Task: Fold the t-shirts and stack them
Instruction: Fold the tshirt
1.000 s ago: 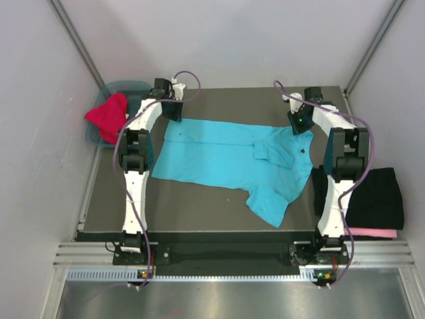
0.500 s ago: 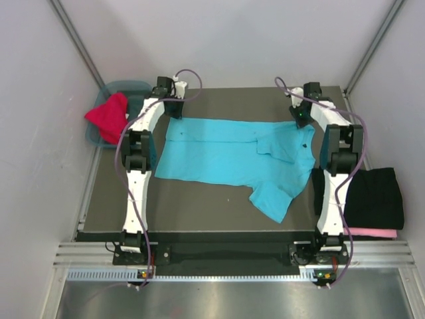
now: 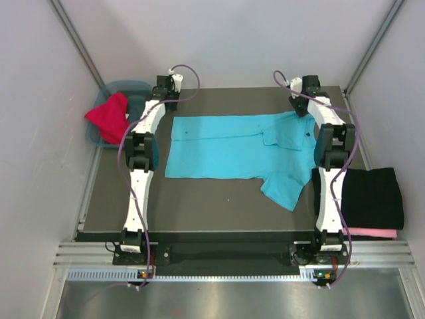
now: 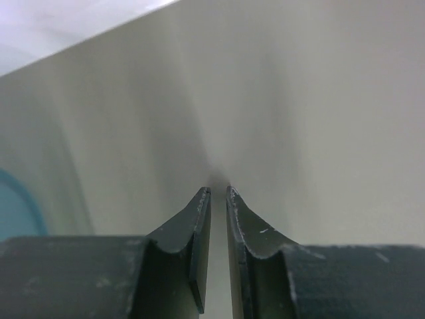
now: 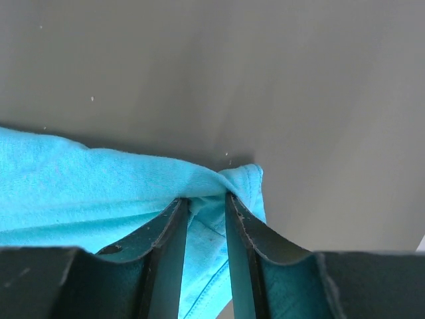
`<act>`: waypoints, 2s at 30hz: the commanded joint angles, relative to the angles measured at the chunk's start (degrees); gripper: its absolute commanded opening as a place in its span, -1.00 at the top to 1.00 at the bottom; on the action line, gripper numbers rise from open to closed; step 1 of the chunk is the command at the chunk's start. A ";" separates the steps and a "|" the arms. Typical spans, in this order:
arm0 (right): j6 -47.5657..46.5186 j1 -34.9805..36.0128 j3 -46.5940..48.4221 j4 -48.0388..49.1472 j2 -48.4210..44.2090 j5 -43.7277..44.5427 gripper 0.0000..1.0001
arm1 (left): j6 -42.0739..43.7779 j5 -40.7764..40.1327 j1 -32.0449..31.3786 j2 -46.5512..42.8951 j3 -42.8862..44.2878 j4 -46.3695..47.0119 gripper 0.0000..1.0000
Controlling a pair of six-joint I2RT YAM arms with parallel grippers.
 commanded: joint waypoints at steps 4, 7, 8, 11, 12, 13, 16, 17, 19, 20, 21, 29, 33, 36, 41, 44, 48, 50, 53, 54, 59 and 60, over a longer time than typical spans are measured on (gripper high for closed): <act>-0.50 -0.50 -1.90 2.17 -1.58 1.82 0.38 | -0.20 -5.02 -0.37 -1.76 0.74 0.55 0.54; 0.12 -0.50 -4.54 2.17 -4.74 1.73 0.35 | 0.76 -4.23 -0.98 -7.04 -2.15 1.96 0.53; 0.21 -0.50 -5.06 2.08 -6.14 1.82 0.33 | 1.02 -4.14 -1.16 -8.27 -4.08 0.57 0.51; 0.38 -0.50 -6.91 1.73 -8.87 1.47 0.29 | 1.11 -1.33 -1.16 -12.14 -7.77 -4.17 0.28; 0.38 -0.50 -7.52 1.56 -9.49 1.38 0.28 | 0.51 0.59 -1.16 -14.06 -9.01 -7.67 0.11; 0.38 -0.50 -7.79 1.47 -9.93 1.29 0.27 | -0.11 2.44 -1.07 -15.04 -11.80 -9.18 0.05; 0.38 -0.50 -8.06 1.12 -11.08 1.03 0.25 | -1.87 5.70 -0.98 -18.91 -16.30 -13.59 0.01; 0.47 -0.50 -8.15 1.03 -11.43 1.03 0.25 | -2.48 6.93 -0.90 -19.78 -19.27 -13.77 0.00; 0.91 -0.50 -8.23 0.94 -11.61 1.11 0.24 | -3.19 7.72 -0.90 -20.85 -20.88 -14.12 -0.01; 1.08 -0.50 -8.50 0.85 -11.78 0.94 0.24 | -3.19 7.90 -0.90 -20.67 -20.71 -14.12 -0.01; 1.09 -0.41 -8.67 0.85 -11.87 0.94 0.23 | -3.37 7.99 -0.90 -19.80 -20.27 -14.12 -0.01; 0.82 -0.06 -9.64 0.68 -12.14 0.76 0.22 | -3.72 7.82 -0.81 -14.79 -15.87 -13.34 -0.01; 0.73 0.03 -9.82 0.68 -11.70 0.76 0.21 | -3.19 6.42 -0.81 -12.85 -14.47 -11.93 0.00; 0.82 0.12 -9.55 0.59 -11.43 0.85 0.21 | -2.84 5.71 -0.90 -10.92 -12.36 -11.75 0.04; 0.56 0.12 -9.29 0.76 -10.82 1.11 0.21 | -2.84 4.13 -0.81 -9.16 -11.48 -10.08 0.20; 0.47 0.12 -9.46 0.68 -10.55 1.29 0.21 | -3.02 3.77 -0.81 -7.93 -10.25 -9.03 0.55; 0.12 2.05 -9.29 1.29 -10.20 1.91 0.21 | -3.37 2.11 -0.81 -6.87 -8.84 -7.88 1.00; 0.21 2.05 -8.07 1.64 -9.68 2.34 0.21 | -3.37 0.18 -0.63 -6.61 -8.23 -6.30 1.00; 0.03 2.14 -5.26 2.08 -7.48 2.43 0.21 | -2.76 -4.12 0.25 -5.82 -6.12 -4.38 1.00; -0.40 2.23 -4.46 2.34 -6.69 2.61 0.21 | -2.49 -4.75 0.51 -5.47 -5.25 -3.84 1.00; -1.37 2.49 0.29 3.75 -1.68 3.84 0.21 | -0.82 -8.53 2.09 -2.66 -3.04 -1.12 1.00; -1.90 2.58 0.55 3.93 -1.24 4.10 0.21 | -0.47 -8.88 2.18 -2.31 -2.43 -0.77 1.00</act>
